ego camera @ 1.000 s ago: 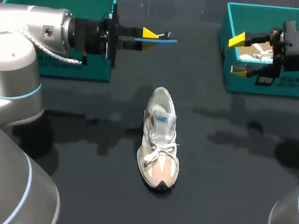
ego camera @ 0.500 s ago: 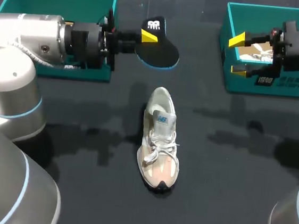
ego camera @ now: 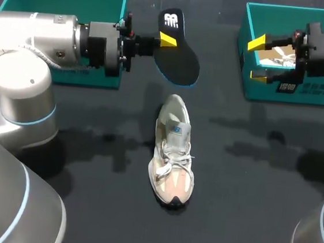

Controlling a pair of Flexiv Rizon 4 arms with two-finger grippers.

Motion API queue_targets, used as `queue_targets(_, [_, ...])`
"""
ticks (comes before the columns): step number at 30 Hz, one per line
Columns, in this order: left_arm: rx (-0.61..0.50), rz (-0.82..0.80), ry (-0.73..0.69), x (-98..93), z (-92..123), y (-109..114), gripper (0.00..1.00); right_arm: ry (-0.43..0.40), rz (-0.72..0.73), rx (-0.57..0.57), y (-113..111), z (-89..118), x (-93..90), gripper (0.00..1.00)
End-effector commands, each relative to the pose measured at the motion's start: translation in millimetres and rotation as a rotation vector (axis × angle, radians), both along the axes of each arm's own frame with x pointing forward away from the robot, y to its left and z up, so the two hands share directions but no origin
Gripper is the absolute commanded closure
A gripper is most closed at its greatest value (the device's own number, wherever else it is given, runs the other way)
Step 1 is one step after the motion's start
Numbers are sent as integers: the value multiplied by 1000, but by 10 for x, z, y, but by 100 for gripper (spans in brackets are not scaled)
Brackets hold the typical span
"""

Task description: Take the shoe out of the shoebox, open the shoe tongue, remove and reinsert the insole, then place the shoe into the shoebox

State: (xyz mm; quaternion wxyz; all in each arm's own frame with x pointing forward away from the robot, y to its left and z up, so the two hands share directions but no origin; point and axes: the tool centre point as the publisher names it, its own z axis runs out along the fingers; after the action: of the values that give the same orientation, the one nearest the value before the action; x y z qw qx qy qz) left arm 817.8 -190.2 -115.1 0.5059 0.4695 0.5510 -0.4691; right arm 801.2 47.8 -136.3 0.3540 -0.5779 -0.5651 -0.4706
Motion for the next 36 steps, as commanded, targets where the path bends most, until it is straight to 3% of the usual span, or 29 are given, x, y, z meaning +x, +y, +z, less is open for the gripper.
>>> queue_targets(1, [-9, -13, -24, 188, -95, -221, 100, 0, 0, -1, 10, -7, 7, 0])
queue_targets(14, [8, -7, -83, 336, -241, -494, 100, 0, 50, 1, 261, -121, 80, 0])
queue_targets(22, [27, 10, -91, 361, -280, -560, 100, 0, 50, 1, 261, -121, 80, 0])
queue_targets(36, [36, 38, -96, 422, -363, -584, 100, -30, 60, 47, 476, -125, 72, 0])
